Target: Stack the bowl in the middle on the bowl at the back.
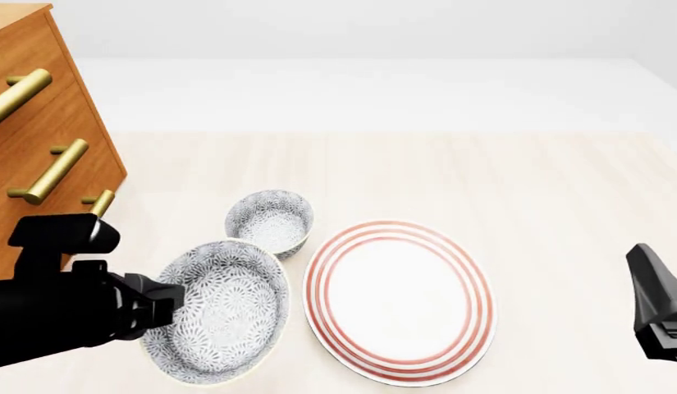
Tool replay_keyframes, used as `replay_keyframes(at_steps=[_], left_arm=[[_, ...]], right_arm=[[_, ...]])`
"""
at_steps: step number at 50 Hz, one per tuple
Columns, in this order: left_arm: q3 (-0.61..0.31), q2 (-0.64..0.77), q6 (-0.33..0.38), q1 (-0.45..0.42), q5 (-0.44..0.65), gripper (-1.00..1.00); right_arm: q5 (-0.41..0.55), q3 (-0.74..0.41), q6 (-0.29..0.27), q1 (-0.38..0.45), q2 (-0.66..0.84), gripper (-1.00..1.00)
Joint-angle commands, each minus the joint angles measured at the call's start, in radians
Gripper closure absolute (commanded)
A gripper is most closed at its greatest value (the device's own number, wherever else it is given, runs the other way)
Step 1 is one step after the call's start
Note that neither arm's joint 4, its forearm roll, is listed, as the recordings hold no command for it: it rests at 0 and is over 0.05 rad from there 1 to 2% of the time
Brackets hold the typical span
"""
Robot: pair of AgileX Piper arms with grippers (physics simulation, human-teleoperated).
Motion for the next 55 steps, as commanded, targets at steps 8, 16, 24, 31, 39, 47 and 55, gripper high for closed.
replay_keyframes(at_steps=[8,16,24,31,39,47,55], left_arm=[[-0.110,-0.150,-0.012,-0.117,0.247,1.00],[-0.109,-0.178,-0.022,-0.143,0.297,1.00],[-0.115,-0.205,-0.059,-0.218,0.341,1.00],[-0.140,-0.240,-0.098,-0.271,0.390,1.00],[-0.163,-0.264,-0.125,-0.306,0.428,1.00],[-0.154,-0.290,-0.172,-0.366,0.444,1.00],[-0.115,-0.311,-0.208,-0.400,0.441,1.00]], right_arm=[[-0.042,-0.001,-0.002,-0.001,0.042,-1.00],[-0.039,0.000,0.001,-0.005,0.037,-1.00],[-0.024,0.000,0.000,-0.005,0.020,-1.00],[0.010,0.000,-0.001,-0.005,-0.016,-1.00],[0.031,0.000,-0.003,-0.003,-0.037,-1.00],[0.044,-0.001,-0.007,-0.002,-0.051,-1.00],[0.045,-0.002,-0.009,0.000,-0.052,-1.00]])
